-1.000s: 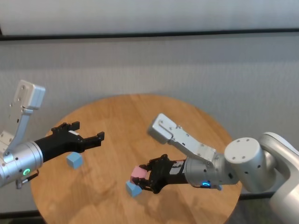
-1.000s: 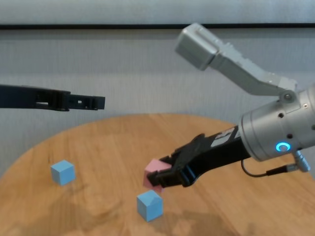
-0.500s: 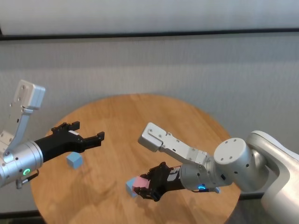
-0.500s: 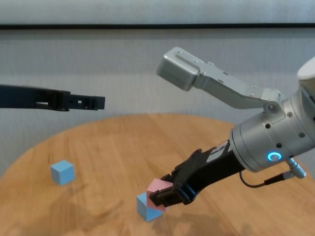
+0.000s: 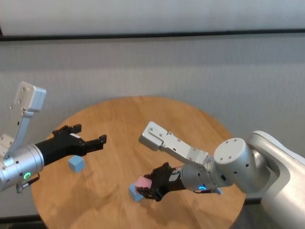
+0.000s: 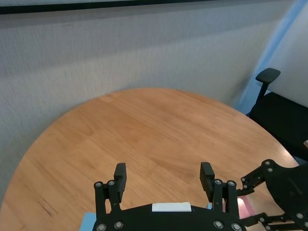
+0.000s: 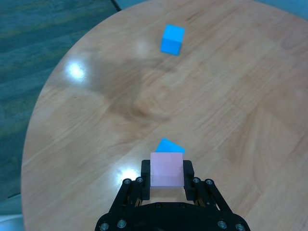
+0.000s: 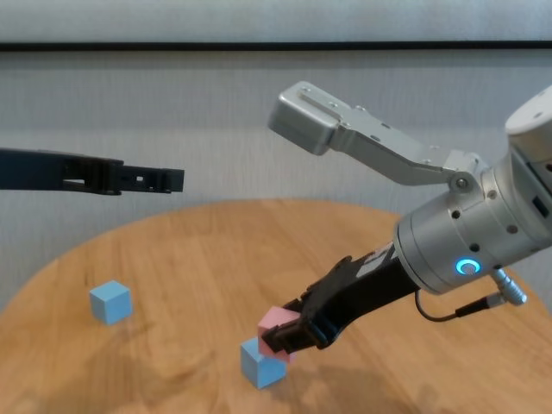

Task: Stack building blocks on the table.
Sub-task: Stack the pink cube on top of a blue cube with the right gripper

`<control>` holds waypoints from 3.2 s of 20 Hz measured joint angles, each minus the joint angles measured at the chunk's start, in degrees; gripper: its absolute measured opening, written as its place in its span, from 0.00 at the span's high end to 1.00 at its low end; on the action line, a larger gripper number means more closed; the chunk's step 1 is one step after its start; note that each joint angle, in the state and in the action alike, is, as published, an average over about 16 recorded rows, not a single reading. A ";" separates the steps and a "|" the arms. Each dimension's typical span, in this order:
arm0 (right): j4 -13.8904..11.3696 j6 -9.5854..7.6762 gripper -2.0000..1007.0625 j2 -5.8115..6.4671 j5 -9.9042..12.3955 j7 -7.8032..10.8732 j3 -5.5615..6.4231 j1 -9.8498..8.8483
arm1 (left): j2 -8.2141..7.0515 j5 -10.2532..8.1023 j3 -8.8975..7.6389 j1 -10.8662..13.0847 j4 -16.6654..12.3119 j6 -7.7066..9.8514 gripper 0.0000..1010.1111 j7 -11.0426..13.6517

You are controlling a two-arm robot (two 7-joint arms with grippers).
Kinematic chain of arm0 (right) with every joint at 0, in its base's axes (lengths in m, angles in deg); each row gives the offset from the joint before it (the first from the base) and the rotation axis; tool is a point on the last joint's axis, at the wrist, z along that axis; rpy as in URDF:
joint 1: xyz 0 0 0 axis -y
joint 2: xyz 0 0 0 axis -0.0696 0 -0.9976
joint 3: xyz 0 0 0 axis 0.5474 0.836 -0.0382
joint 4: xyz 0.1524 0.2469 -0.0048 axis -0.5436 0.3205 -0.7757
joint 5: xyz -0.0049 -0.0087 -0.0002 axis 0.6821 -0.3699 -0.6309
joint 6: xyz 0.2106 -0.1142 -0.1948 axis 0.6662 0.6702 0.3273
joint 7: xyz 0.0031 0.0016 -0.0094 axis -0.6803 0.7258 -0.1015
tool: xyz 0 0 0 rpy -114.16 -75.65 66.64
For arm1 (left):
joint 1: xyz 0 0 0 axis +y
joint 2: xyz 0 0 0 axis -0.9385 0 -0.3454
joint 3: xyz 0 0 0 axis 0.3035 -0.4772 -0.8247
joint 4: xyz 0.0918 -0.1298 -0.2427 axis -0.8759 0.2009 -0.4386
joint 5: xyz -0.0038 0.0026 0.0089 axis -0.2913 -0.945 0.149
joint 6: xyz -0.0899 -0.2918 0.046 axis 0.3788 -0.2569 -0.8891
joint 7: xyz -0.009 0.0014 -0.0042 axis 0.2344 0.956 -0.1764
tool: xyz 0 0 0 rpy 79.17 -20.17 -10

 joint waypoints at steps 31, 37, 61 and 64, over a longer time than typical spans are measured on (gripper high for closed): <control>2.68 -3.52 0.63 -3.45 -0.98 0.02 0.06 1.28 | 0.00 0.00 0.00 0.00 0.00 0.00 0.01 0.00; 3.40 -3.05 0.63 -3.77 -1.37 -0.07 0.07 1.45 | 0.00 0.00 0.00 0.00 0.00 0.00 0.01 0.00; 5.91 -1.79 0.63 -5.19 -1.45 0.18 0.85 1.71 | 0.00 0.00 0.00 0.00 0.00 0.00 0.01 0.00; 6.04 -1.69 0.63 -5.25 -1.35 0.26 0.91 1.72 | 0.00 0.00 0.00 0.00 0.00 0.00 0.01 0.00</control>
